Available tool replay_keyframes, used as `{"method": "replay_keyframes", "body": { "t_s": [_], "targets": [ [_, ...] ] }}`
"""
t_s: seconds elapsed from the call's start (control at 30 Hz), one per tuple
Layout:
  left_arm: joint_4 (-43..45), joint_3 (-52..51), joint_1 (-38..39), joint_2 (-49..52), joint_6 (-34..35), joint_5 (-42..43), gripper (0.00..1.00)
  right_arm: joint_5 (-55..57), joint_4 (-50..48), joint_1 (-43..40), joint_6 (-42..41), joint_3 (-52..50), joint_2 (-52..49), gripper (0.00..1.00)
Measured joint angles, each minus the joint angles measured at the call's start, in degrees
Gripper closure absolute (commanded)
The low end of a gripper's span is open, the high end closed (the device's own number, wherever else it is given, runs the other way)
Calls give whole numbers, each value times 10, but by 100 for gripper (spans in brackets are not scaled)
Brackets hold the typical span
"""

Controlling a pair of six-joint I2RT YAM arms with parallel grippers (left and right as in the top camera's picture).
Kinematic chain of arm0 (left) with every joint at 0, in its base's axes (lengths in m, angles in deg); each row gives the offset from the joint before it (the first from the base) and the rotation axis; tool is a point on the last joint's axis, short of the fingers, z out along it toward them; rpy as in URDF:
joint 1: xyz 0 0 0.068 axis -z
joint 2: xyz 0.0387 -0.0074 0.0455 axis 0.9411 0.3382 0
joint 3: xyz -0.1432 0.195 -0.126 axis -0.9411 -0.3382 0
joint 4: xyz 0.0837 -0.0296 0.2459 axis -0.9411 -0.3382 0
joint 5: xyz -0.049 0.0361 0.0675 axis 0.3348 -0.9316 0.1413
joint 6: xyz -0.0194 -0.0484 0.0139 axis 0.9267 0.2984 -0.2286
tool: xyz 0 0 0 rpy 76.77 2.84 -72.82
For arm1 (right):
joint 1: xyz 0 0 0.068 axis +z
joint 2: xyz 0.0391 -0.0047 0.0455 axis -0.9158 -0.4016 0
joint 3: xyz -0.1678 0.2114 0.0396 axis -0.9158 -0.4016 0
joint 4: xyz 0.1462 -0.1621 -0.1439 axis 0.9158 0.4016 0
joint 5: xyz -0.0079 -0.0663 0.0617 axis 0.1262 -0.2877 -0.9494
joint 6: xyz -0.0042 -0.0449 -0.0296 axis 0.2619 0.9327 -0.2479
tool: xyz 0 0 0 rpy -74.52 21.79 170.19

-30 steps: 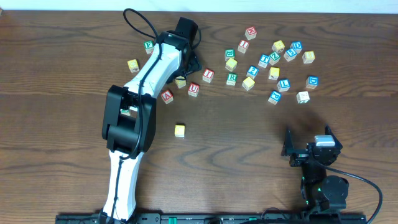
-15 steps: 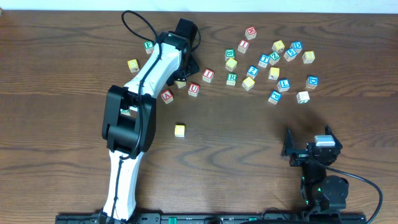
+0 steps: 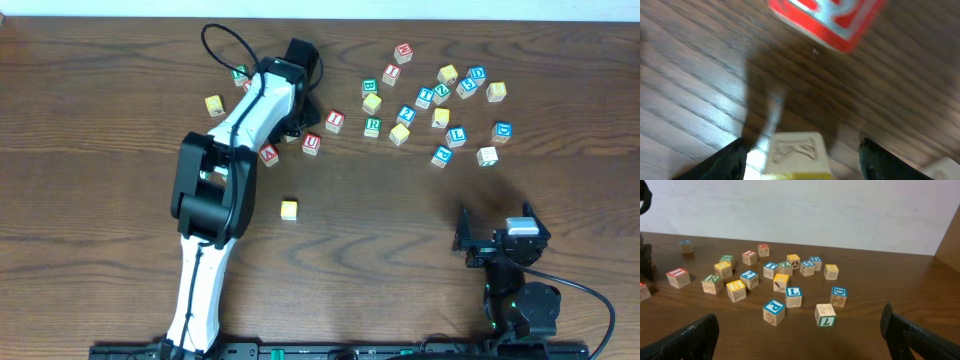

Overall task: Spell out CORL
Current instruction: 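Lower the left gripper onto the K block and grasp it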

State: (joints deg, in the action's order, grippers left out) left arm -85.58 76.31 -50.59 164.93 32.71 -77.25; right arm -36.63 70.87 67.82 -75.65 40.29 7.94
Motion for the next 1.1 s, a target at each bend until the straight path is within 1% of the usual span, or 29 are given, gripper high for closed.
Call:
{"method": "replay_keyframes", "body": {
  "t_s": [0.23,0.33,0.5,0.57,0.7,0.9,0.97,1.0,1.1],
  "targets": [
    [7,0,0,0,0,3,29,0,0,0,0,0,0,1],
    [13,0,0,0,0,3,31,0,0,0,0,0,0,1],
    [19,0,0,0,-1,3,43,0,0,0,0,0,0,1],
    [18,0,0,0,-2,3,45,0,0,0,0,0,0,1],
    [18,0,0,0,-4,3,53,0,0,0,0,0,0,1],
    [18,0,0,0,-5,3,61,0,0,0,0,0,0,1],
    [18,0,0,0,-4,3,67,0,0,0,0,0,0,1],
    [18,0,0,0,-4,3,68,0,0,0,0,0,0,1],
    [18,0,0,0,-5,3,68,0,0,0,0,0,0,1]
  ]
}}
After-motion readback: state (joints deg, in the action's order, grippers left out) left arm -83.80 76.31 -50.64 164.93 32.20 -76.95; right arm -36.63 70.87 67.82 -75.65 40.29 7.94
